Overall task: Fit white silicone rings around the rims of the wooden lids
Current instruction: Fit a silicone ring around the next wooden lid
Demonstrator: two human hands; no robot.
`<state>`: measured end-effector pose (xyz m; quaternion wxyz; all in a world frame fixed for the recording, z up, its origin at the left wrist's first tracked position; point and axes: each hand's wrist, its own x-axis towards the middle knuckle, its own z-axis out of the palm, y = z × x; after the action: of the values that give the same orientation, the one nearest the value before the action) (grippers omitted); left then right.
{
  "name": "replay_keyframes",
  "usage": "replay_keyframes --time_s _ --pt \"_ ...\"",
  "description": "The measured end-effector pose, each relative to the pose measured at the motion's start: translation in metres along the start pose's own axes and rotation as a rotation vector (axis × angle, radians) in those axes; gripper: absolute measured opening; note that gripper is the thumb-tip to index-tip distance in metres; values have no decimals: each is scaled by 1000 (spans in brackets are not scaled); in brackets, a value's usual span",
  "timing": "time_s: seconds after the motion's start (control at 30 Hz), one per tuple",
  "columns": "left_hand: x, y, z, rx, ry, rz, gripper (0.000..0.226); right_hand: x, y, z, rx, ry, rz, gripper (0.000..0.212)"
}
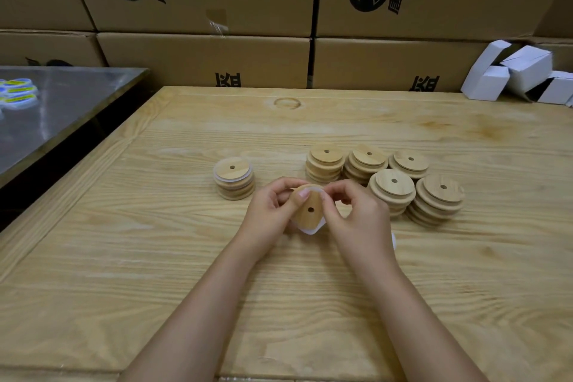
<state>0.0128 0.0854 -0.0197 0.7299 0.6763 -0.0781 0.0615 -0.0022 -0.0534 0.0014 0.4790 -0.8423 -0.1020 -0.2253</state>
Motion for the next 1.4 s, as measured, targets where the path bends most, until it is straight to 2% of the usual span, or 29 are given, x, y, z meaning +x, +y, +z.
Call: replay_keyframes --time_s 0.27,0.47,0.63,0.73,0.87,0.97,1.07,1.17,1.23,1.33,1.4 --pt "3 -4 1 -51 5 -5 17 1 0 2 -24 19 12 2" --pt "5 -7 1 -105 14 -35 18 4 2 3 190 -16 204 19" --pt "7 -10 -1 -228 11 -77 14 6 1 0 306 -49 224 18" --pt "7 -10 -1 -345 -14 -102 18 6 -2 -2 280 -67 183 20" --pt "5 -9 0 -381 -48 -145 20 3 -4 -2 160 -24 81 14" --pt "3 -7 -1 -298 -100 -142 22 1 -3 -1 52 7 31 4" --pt "1 -6 1 -136 -119 -100 24 0 -2 1 2 0 -4 2" --pt "2 -7 3 -176 -62 -109 23 0 -1 2 -47 7 -50 4" --pt "4 -8 2 -263 -26 -137 22 1 -1 1 -62 20 -51 4" --pt "5 -9 0 -258 -28 -120 23 1 0 2 -41 36 -29 1" --pt "6 -11 -1 -250 -38 -102 23 1 1 2 48 25 59 7"
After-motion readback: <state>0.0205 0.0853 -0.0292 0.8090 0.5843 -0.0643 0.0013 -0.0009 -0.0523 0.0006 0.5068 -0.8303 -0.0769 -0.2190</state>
